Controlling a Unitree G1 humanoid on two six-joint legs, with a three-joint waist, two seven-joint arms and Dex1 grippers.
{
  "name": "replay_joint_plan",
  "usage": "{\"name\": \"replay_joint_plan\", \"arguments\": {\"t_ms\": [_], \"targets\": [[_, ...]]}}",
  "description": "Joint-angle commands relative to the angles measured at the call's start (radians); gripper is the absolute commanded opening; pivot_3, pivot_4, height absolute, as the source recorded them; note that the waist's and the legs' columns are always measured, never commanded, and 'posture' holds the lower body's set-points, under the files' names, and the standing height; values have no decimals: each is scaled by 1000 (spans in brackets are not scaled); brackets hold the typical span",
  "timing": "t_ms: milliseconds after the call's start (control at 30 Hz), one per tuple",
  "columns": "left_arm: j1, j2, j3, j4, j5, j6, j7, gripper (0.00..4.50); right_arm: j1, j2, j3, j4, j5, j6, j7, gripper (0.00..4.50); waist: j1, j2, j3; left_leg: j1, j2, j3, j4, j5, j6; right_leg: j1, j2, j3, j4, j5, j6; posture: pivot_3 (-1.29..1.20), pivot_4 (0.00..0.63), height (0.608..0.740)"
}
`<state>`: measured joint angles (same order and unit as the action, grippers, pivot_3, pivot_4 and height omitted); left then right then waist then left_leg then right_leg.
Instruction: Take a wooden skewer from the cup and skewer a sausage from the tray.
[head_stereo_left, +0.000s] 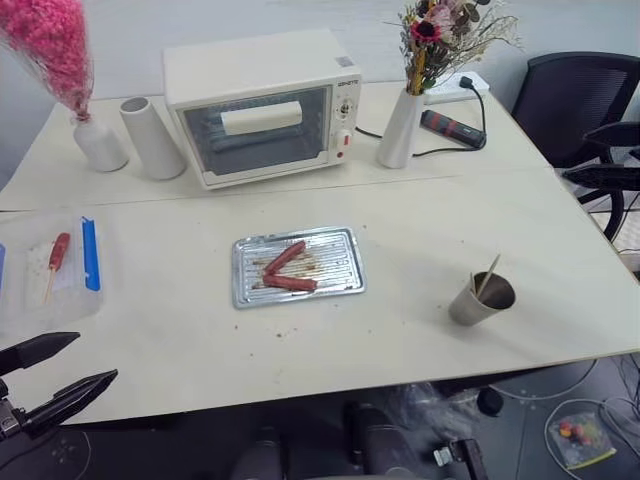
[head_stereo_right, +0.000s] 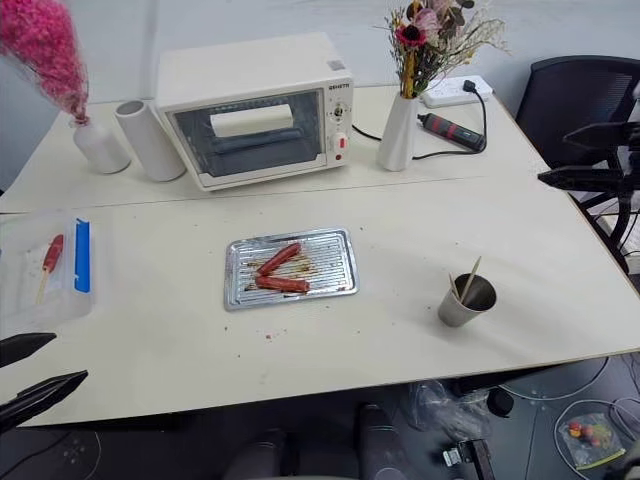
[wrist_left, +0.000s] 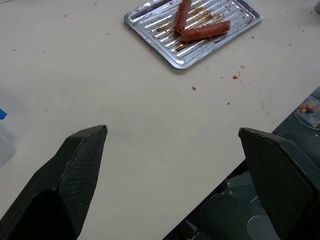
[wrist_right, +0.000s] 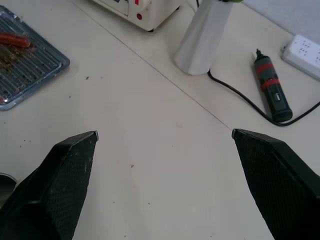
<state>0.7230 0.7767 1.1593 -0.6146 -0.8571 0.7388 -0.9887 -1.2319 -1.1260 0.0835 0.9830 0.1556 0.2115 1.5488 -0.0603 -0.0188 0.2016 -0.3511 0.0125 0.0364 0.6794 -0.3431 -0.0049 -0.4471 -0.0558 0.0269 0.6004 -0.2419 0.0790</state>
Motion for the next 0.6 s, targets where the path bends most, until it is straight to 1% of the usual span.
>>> {"name": "replay_joint_plan", "arguments": {"t_ms": [33,200,600], "targets": [[23,-18,21,-26,4,-20,3,4472,-28,-9,12,-10,42,-14,66,4500,1,1,1,0,0,0,0,0,0,0,0,1,1,0,1,0,150,740],[24,-35,23,-31,5,-28,22,4472,-50,3,28,0,53,-20,66,4500,1,1,1,1,0,1,1,-1,1,-1,0,3,2,1,1,0,150,740],[-16,-20,9,-29,-9,-32,75,4472,-75,20,13,30,32,-11,66,4500,-1,1,1,2,0,1,1,-3,1,-1,2,6,2,1,1,0,150,740]]}}
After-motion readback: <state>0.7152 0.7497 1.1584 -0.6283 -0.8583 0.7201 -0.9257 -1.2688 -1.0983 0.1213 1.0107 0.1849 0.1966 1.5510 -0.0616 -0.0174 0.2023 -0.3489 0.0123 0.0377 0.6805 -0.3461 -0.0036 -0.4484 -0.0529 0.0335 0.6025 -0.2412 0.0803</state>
